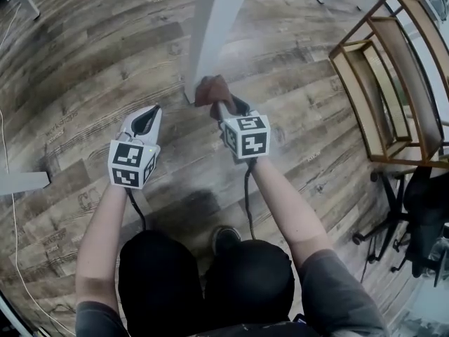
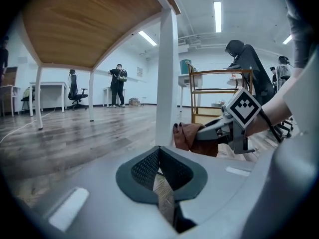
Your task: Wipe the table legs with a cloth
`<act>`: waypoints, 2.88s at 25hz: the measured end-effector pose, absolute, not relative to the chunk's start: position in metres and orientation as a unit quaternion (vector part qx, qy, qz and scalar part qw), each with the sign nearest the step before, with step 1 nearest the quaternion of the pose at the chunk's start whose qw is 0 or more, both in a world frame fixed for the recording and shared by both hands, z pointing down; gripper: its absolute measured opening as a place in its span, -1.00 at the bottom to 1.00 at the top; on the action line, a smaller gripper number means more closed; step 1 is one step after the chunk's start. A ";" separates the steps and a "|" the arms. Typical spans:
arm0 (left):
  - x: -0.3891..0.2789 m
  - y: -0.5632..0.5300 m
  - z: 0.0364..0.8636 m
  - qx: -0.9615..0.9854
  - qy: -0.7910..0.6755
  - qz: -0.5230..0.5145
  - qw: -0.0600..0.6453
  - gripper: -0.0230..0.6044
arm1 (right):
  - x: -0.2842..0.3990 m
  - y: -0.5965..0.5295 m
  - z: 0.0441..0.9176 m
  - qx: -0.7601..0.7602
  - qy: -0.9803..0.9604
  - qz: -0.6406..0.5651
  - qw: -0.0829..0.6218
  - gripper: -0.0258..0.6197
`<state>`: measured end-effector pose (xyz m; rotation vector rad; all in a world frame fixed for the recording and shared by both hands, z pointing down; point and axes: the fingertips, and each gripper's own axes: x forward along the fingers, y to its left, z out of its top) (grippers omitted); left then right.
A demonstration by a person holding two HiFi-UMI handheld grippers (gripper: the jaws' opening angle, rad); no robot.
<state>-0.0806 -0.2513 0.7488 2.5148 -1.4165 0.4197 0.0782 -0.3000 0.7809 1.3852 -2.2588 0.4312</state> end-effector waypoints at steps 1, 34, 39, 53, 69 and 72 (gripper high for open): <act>-0.079 -0.250 0.753 0.857 -0.481 0.145 0.115 -0.87 | 0.077 -0.299 0.792 0.499 -0.817 0.158 0.240 -0.66; -0.045 -0.303 0.523 0.885 -0.464 0.044 0.003 -0.87 | 0.103 -0.356 0.482 0.525 -0.832 -0.108 0.143 -0.66; -0.042 -0.306 0.455 0.888 -0.458 0.020 -0.033 -0.87 | 0.087 -0.362 0.392 0.529 -0.828 -0.156 0.100 -0.66; -0.053 -0.294 0.472 0.883 -0.467 0.034 -0.034 -0.87 | 0.087 -0.347 0.402 0.526 -0.827 -0.163 0.115 -0.66; -0.050 -0.302 0.661 0.862 -0.495 0.084 0.067 -0.87 | 0.075 -0.340 0.673 0.476 -0.850 -0.020 0.226 -0.66; -0.049 -0.303 0.680 0.859 -0.496 0.091 0.083 -0.87 | 0.076 -0.341 0.704 0.472 -0.846 -0.001 0.249 -0.66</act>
